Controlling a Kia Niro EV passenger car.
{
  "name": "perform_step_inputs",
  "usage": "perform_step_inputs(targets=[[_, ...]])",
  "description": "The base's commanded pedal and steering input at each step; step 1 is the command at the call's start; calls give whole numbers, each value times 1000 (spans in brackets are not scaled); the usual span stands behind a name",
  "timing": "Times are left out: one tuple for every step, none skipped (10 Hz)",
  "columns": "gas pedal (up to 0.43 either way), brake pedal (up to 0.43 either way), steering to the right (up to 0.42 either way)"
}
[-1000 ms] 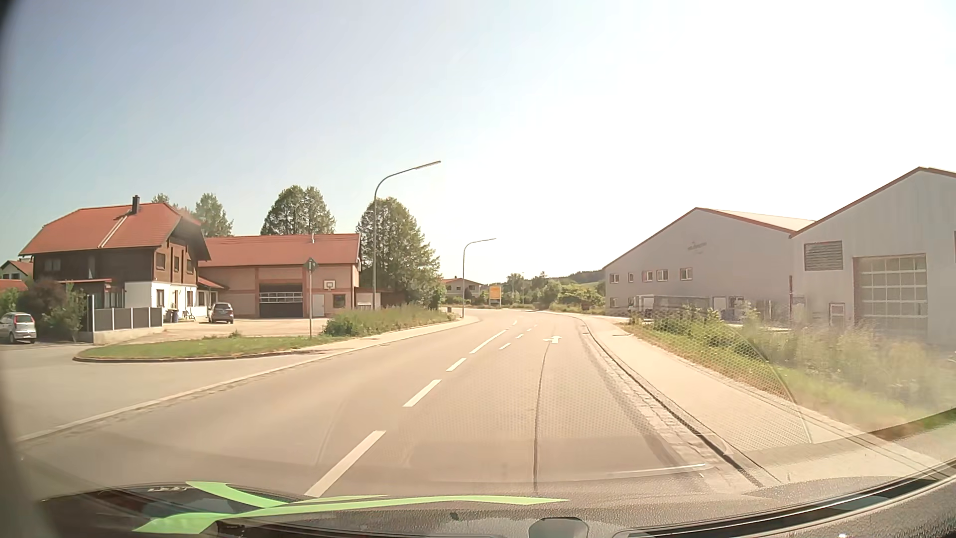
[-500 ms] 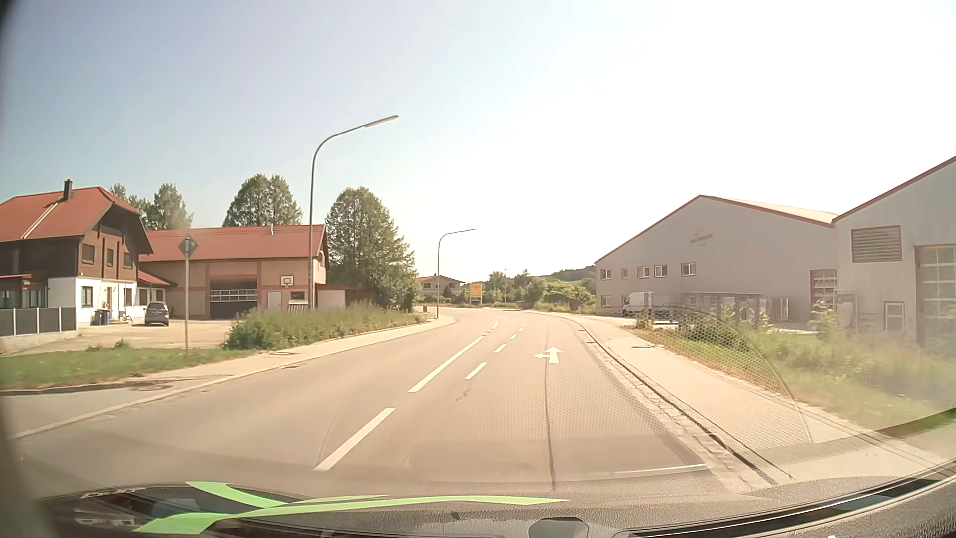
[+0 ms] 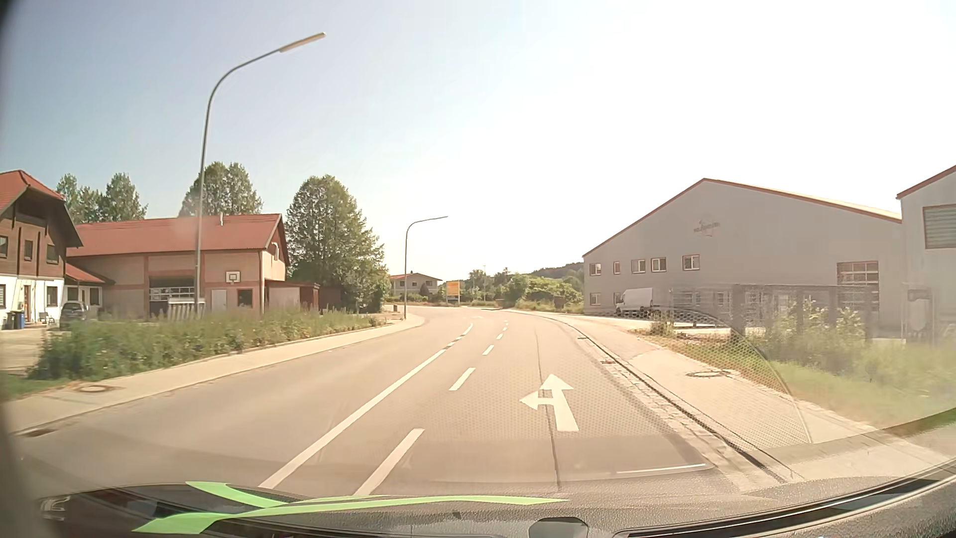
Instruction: Follow the waypoints while adhering to traffic rules and regulations
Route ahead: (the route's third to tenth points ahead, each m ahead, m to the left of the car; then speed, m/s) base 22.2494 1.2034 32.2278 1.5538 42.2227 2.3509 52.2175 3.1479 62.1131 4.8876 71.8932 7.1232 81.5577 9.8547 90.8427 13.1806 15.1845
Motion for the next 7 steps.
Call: perform_step_inputs(targets=[[150, 0, 16], [169, 0, 14], [177, 0, 14], [177, 0, 13], [189, 0, 12], [189, 0, 10], [189, 0, 6]])
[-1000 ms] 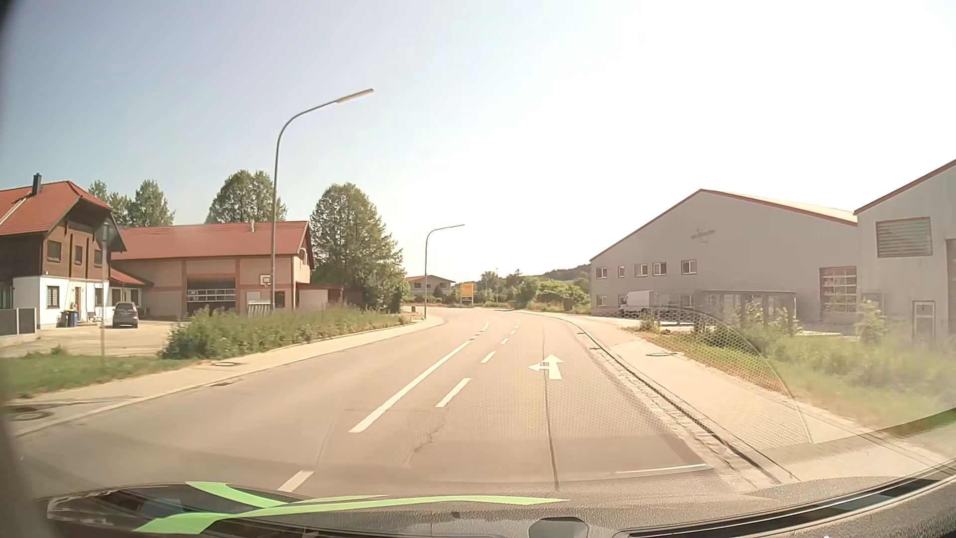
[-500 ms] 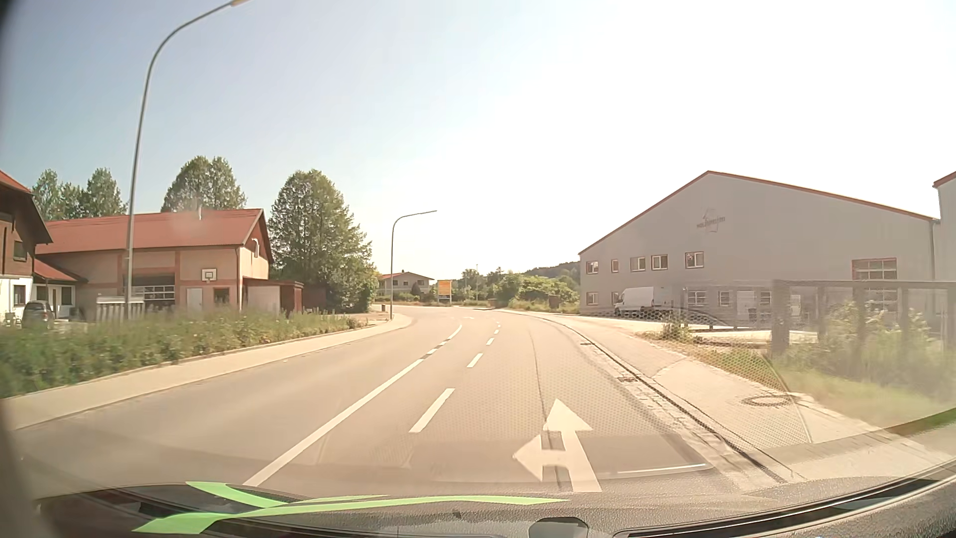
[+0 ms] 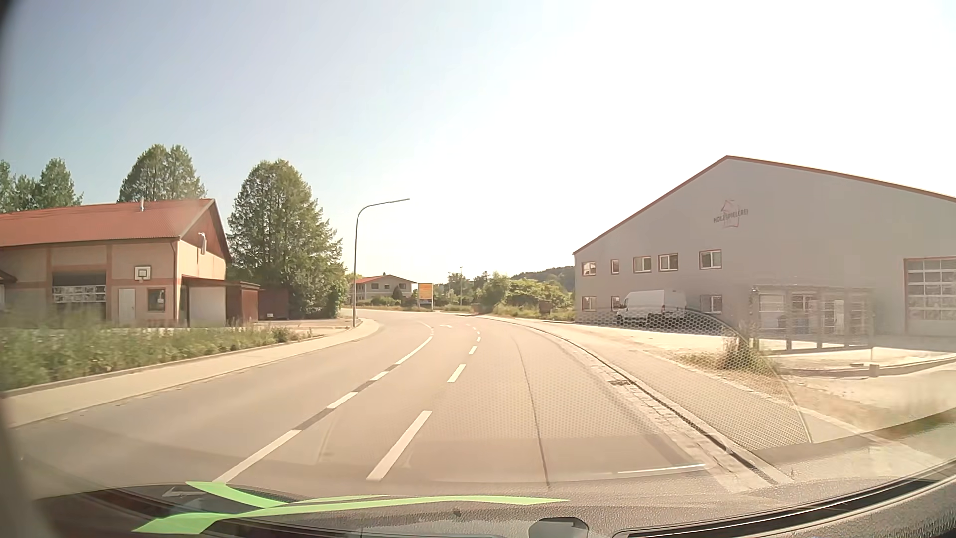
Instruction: Follow the waypoints while adhering to traffic rules and regulations
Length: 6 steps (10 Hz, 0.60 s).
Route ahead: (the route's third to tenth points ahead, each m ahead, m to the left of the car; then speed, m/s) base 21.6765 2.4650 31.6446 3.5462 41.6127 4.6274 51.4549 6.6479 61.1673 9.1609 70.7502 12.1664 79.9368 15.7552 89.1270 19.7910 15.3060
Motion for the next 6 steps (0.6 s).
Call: perform_step_inputs(targets=[[177, 0, 6], [157, 0, 5], [118, 0, 1], [118, 0, -5], [118, 0, -8], [118, 0, -9]])
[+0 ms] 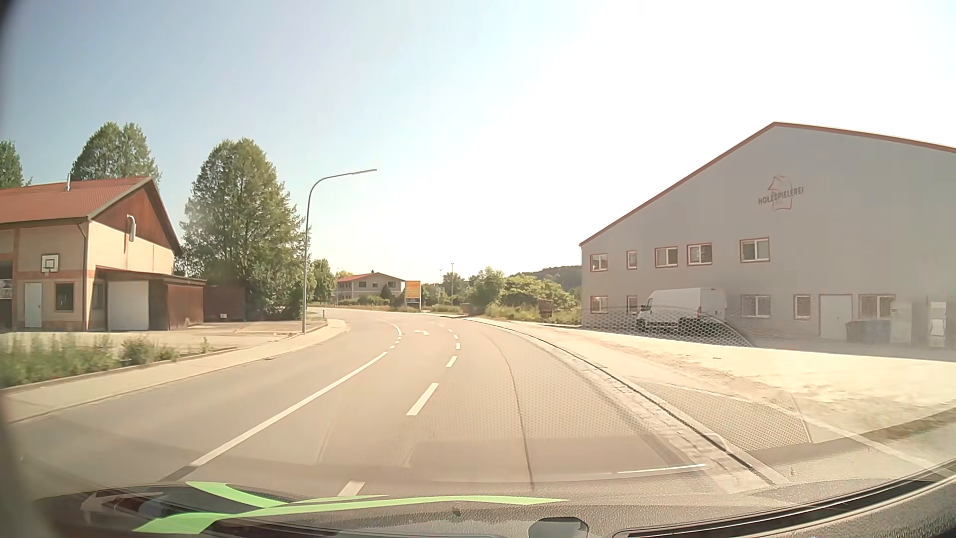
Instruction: Follow the waypoints while adhering to traffic rules and regulations
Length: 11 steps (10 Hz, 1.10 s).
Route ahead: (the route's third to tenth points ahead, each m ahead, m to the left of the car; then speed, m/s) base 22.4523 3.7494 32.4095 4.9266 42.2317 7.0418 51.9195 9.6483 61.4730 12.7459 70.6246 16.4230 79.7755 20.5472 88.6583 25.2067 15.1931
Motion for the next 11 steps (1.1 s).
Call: perform_step_inputs(targets=[[118, 0, -10], [130, 0, -12], [130, 0, -15], [130, 0, -19], [130, 0, -21], [130, 0, -22], [130, 0, -22], [138, 0, -23], [138, 0, -24], [138, 0, -25], [130, 0, -27]])
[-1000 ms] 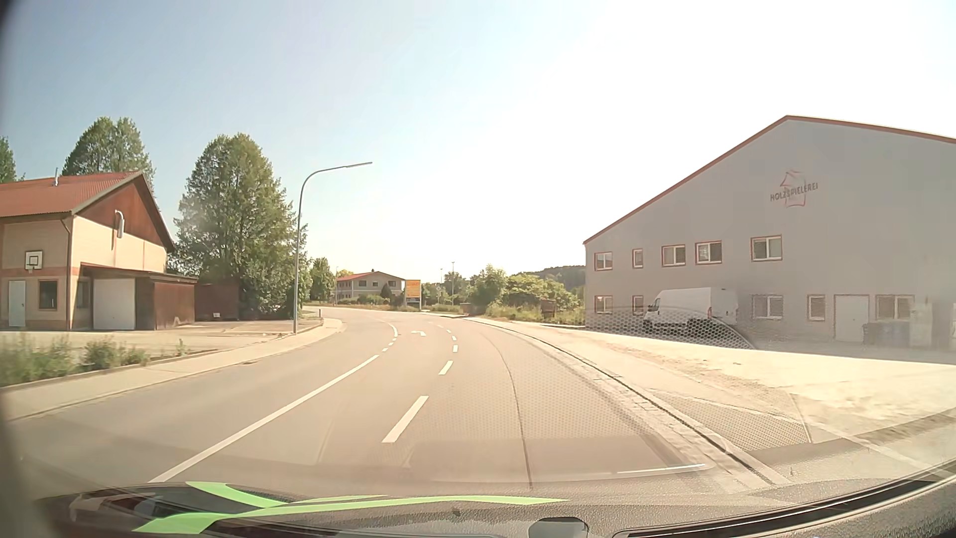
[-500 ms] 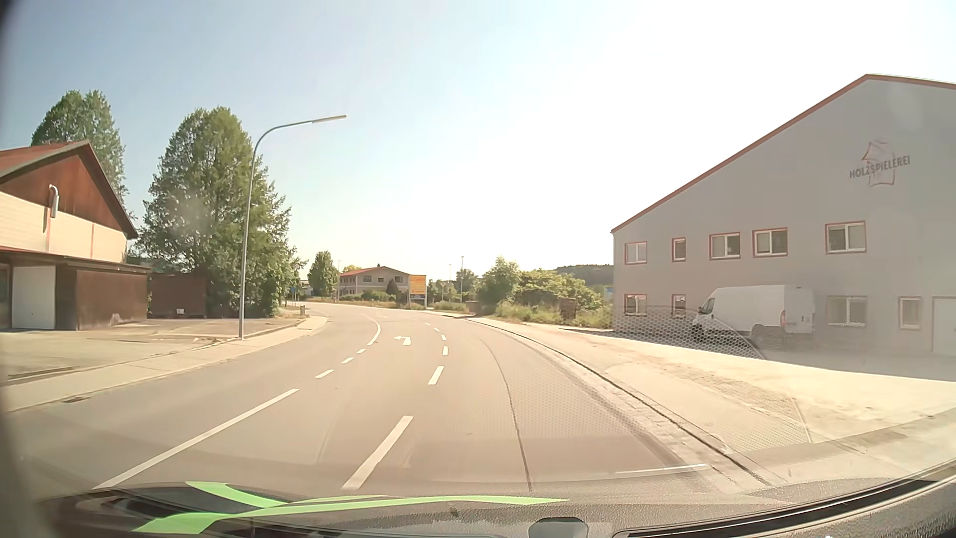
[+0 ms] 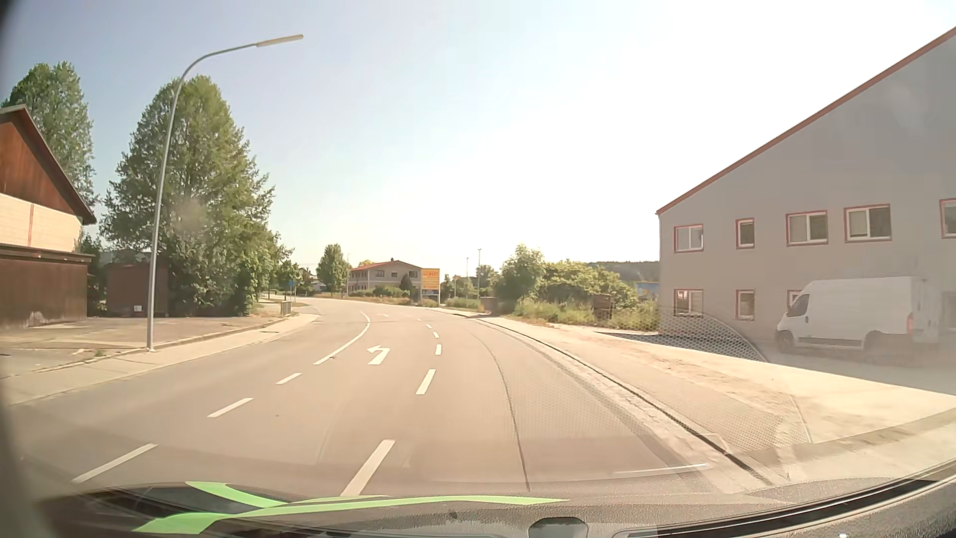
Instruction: Follow the waypoints while adhering to traffic rules and regulations
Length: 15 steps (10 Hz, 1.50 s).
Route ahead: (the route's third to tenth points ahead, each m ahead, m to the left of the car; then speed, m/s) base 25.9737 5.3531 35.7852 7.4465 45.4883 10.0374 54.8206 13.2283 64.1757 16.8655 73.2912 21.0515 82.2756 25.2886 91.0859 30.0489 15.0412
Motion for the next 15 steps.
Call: perform_step_inputs(targets=[[118, 0, -30], [110, 0, -34], [110, 0, -37], [130, 0, -38], [130, 0, -38], [150, 0, -39], [169, 0, -39], [177, 0, -39], [177, 0, -39], [189, 0, -40], [189, 0, -41], [189, 0, -42], [189, 0, -42], [189, 0, -41], [169, 0, -39]])
